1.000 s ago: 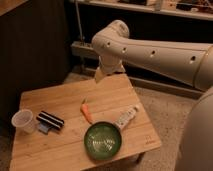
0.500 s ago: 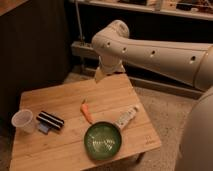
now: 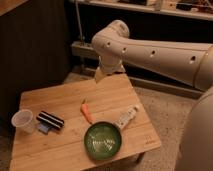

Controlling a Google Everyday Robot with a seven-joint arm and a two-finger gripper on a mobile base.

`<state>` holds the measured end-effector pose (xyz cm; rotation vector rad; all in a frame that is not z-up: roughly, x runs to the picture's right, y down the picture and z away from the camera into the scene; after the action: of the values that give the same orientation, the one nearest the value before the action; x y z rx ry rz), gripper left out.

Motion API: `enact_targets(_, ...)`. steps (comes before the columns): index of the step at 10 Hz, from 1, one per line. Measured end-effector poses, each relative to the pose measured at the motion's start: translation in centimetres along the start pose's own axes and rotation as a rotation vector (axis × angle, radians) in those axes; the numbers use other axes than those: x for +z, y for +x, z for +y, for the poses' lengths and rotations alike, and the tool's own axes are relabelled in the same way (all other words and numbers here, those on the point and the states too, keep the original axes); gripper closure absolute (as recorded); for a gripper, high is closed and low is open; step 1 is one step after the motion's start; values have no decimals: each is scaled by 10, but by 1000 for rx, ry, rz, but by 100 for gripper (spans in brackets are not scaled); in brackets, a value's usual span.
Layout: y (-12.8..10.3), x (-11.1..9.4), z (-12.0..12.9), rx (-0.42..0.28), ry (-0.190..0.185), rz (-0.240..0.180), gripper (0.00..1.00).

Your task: Drag the pepper across the table

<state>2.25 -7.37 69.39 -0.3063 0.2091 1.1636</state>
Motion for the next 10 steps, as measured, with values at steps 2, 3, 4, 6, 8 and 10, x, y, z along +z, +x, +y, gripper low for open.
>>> enact_targets(2,0,0,0,0,0,0,20)
enact_targets(3,0,0,0,0,0,0,20)
enact_targets(4,0,0,0,0,0,0,20)
enact_targets(6,0,1,0,-3,-2,2,20)
enact_targets(8,0,14,7,-23,-43,25,20)
enact_targets(10,8,39,27,-55,-92,77,20)
